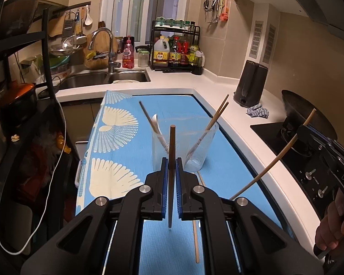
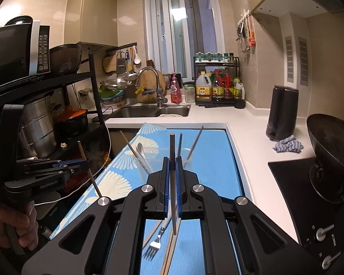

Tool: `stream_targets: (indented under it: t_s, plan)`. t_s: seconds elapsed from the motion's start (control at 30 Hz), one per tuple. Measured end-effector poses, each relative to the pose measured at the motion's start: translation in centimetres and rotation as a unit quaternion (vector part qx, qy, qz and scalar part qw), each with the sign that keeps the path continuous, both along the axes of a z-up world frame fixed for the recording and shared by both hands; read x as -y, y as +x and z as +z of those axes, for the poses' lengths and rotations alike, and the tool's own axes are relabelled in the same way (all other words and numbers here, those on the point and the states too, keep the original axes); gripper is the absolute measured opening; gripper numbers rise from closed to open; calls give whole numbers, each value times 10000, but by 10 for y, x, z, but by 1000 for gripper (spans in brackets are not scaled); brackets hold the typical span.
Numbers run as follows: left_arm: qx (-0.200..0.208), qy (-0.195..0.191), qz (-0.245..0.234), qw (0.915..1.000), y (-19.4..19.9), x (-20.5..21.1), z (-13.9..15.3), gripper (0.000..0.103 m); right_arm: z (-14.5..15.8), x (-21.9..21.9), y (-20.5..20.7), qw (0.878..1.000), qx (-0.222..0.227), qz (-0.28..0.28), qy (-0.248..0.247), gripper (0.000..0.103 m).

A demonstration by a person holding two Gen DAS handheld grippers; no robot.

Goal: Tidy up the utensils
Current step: 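Lift both held chopsticks and carry them over the clear container, then open both tools to drop the chopsticks into the container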

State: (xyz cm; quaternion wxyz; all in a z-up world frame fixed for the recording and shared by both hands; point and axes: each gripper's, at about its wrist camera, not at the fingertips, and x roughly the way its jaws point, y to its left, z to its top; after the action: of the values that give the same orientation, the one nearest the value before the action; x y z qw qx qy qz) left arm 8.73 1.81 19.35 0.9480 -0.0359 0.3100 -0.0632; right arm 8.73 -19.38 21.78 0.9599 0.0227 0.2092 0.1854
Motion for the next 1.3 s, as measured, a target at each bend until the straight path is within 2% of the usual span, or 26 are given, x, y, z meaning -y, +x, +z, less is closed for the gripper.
stream_targets:
  t_s: [0.23,0.4,0.53,0.67,0.8,0.87,0.93,1.03,1.2,1.3]
  plan:
    - [176,-98,-296,9994,24,-2,35,6,39,-16,33,9992,251,305,90,5]
    - [444,-251,-371,9980,45,-4,69,6,65,-28,63,9984,442,326,91,5]
    - [700,-416,-378,9960,60,-4,92,6,80,-35,84,9980,571,257,120,5]
    - [991,-511,-301,9933,78,-4,102,6,80,-39,104,9977,664,68,112,5]
    - [1186,-362,-213,9921,100,2,80,6,60,-43,124,9983,569,-65,52,5]
    - [1077,-438,-224,9930,113,0,62,6,47,-46,134,9989,461,-88,29,5]
    - [917,-263,-254,9951,127,4,42,6,34,-50,143,9993,379,-73,-29,5]
    - [926,43,-360,9950,136,13,19,6,17,-54,150,9994,311,-84,-118,5]
    - [661,90,-583,9961,149,15,-9,6,-10,-58,159,9998,-42,-86,-177,6]
    - [646,-26,-725,9953,148,12,-10,14,-13,-53,156,9996,-136,-138,-205,19]
